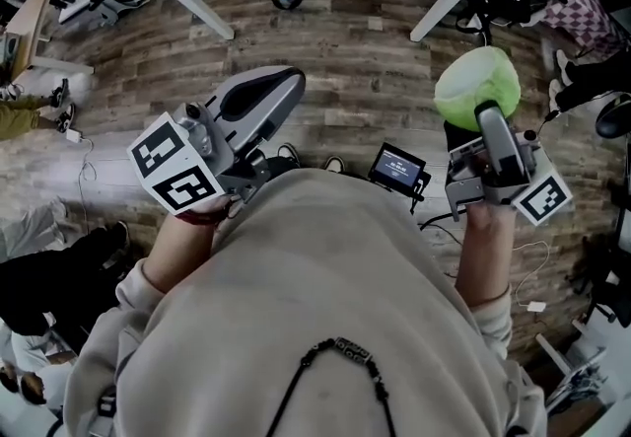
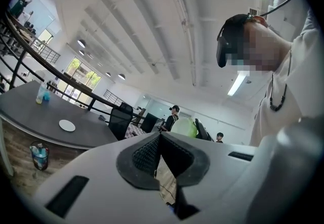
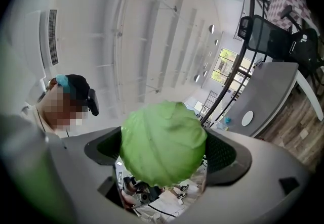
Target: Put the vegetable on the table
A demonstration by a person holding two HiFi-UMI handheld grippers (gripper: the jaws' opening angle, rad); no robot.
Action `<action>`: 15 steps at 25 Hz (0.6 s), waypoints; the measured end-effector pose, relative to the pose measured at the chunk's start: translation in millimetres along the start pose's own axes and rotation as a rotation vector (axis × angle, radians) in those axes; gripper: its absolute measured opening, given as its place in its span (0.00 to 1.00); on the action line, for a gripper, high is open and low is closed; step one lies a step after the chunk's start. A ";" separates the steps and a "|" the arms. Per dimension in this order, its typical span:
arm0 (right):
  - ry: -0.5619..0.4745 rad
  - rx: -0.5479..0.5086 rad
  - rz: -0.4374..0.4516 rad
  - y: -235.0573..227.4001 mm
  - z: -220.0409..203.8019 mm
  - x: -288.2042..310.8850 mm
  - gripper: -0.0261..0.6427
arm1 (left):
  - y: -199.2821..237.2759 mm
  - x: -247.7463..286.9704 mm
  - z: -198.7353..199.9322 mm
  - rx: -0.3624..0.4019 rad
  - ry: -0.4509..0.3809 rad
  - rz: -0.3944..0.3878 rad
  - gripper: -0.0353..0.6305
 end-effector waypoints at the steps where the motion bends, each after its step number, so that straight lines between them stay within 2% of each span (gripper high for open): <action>1: -0.004 -0.004 -0.001 -0.5 1.7 -1.6 0.77 | -2.6 0.9 0.4 0.007 0.005 -0.011 0.06; 4: -0.009 -0.012 -0.019 -6.6 4.7 -0.4 0.77 | -2.1 2.8 -1.5 0.023 0.028 -0.022 0.06; 7: -0.017 -0.018 -0.032 -9.9 6.9 6.5 0.77 | 5.9 5.1 -3.6 0.002 0.035 -0.047 0.06; 15: -0.050 -0.046 -0.070 -12.3 7.6 26.6 0.77 | 38.2 15.8 19.7 -0.040 0.006 -0.112 0.06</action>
Point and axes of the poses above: the fingertips, and each gripper's own axes: x forward along the fingers, y to its left, z out of its top, the point moved 3 cm from there along -x, backward along the fingers
